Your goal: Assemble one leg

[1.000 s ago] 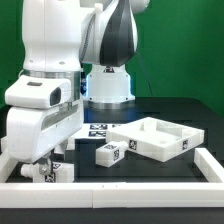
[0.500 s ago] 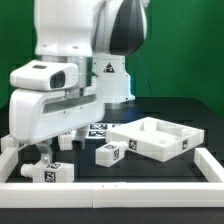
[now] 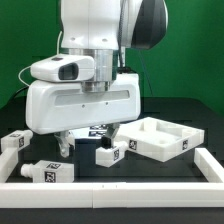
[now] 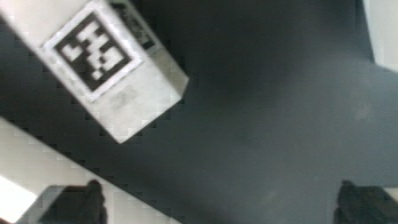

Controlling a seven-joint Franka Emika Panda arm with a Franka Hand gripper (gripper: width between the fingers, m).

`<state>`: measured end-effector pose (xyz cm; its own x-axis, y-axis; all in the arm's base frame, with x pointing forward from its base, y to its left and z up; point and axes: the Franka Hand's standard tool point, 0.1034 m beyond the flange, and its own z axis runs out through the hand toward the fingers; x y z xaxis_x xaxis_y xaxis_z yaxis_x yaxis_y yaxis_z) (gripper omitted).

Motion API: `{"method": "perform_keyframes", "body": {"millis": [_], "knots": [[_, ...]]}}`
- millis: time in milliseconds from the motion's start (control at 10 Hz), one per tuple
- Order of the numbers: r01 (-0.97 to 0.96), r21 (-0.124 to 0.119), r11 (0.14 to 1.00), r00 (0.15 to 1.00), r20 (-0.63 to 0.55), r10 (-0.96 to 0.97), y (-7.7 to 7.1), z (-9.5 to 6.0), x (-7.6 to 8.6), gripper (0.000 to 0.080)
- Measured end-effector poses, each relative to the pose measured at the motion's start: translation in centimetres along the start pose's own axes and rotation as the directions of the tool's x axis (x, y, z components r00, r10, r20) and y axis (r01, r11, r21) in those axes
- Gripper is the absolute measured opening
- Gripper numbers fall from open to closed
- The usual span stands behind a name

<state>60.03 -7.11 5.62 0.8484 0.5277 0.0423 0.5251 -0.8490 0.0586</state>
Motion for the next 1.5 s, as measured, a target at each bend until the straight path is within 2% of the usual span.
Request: {"method": "perform_keyframes", "body": {"millis": [200, 300, 400, 500, 600, 700, 1100, 1300, 1400, 1500], "knots": [[-0.169, 0.009, 0.986, 0.986, -0.007, 0.169, -0.3, 0.0, 0.2, 0.0649], [-0.328, 0.006, 0.945, 0.945, -0.016, 0.328, -1.4, 0.3, 0.3, 0.0649], [-0.524, 0.024, 0.851, 0.851, -0.002, 0.525, -3.0, 0.3, 0.3, 0.0649], [-0.65, 0.041, 0.759, 0.76, 0.008, 0.65, -3.9, -0.1, 0.6, 0.0649], [-0.723, 0.061, 0.688, 0.69, 0.027, 0.723, -3.8, 0.1, -0.1, 0.0649], [-0.774, 0.069, 0.63, 0.633, 0.035, 0.774, -3.7, 0.2, -0.4, 0.0649], [-0.776, 0.068, 0.627, 0.631, 0.041, 0.775, -4.2, 0.4, -0.5, 0.0649], [-0.832, 0.054, 0.552, 0.554, 0.088, 0.828, -6.7, 1.1, -3.4, 0.0649], [-0.855, 0.051, 0.515, 0.518, 0.096, 0.85, -7.2, 1.3, -3.7, 0.0649], [-0.844, 0.055, 0.533, 0.536, 0.091, 0.839, -7.0, 1.2, -3.5, 0.0649]]}}
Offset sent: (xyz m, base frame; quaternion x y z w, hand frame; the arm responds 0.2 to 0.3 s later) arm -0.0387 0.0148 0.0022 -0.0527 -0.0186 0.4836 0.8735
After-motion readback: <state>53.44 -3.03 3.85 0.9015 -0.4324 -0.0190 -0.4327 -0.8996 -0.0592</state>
